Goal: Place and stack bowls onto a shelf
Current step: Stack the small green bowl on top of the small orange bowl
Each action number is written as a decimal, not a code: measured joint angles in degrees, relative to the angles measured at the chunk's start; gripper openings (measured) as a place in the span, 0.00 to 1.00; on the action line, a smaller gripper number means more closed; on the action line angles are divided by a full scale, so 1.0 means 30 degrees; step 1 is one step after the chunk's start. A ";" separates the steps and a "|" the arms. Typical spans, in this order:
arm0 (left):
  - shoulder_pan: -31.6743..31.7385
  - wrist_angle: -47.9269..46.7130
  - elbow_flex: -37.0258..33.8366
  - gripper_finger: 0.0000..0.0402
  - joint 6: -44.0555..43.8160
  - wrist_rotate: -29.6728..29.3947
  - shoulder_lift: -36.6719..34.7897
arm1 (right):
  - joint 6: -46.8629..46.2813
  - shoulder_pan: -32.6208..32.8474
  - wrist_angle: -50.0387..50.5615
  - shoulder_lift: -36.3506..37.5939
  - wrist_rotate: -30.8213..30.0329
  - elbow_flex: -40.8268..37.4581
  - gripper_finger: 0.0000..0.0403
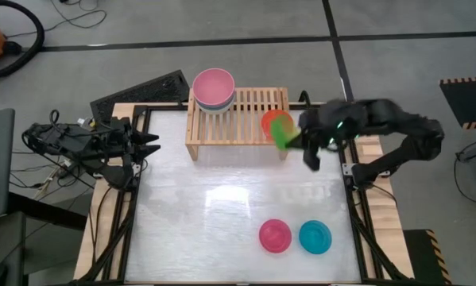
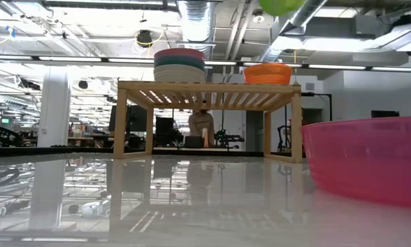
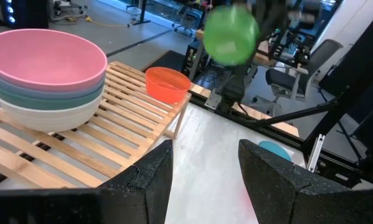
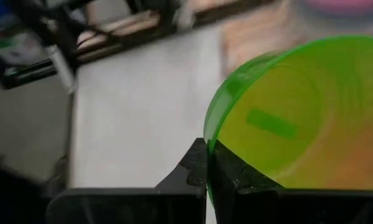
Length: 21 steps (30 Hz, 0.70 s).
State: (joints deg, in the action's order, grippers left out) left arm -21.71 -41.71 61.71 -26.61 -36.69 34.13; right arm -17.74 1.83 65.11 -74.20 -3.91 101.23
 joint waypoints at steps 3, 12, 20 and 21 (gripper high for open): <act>0.0000 0.0000 0.0000 0.42 0.0007 -0.0014 -0.0007 | 0.3386 -0.1053 0.0842 -0.0489 -0.1352 0.1749 0.06; 0.0000 -0.0029 0.0000 0.42 0.0219 -0.0240 0.0000 | 1.1799 -0.4146 0.4400 -0.3349 -0.1257 0.2500 0.06; 0.0000 -0.0887 0.0000 0.42 0.0091 -0.0410 0.0000 | 1.5542 -0.4517 0.7208 -0.5556 -0.1237 0.2485 0.06; 0.0000 -0.0907 0.0000 0.42 0.0049 -0.0483 0.0000 | 1.5897 -0.4517 0.7158 -0.5637 -0.1236 0.2485 0.06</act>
State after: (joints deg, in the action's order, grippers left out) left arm -21.71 -44.44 61.71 -26.46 -38.14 34.13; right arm 29.95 -11.73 86.59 -91.11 -7.62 108.68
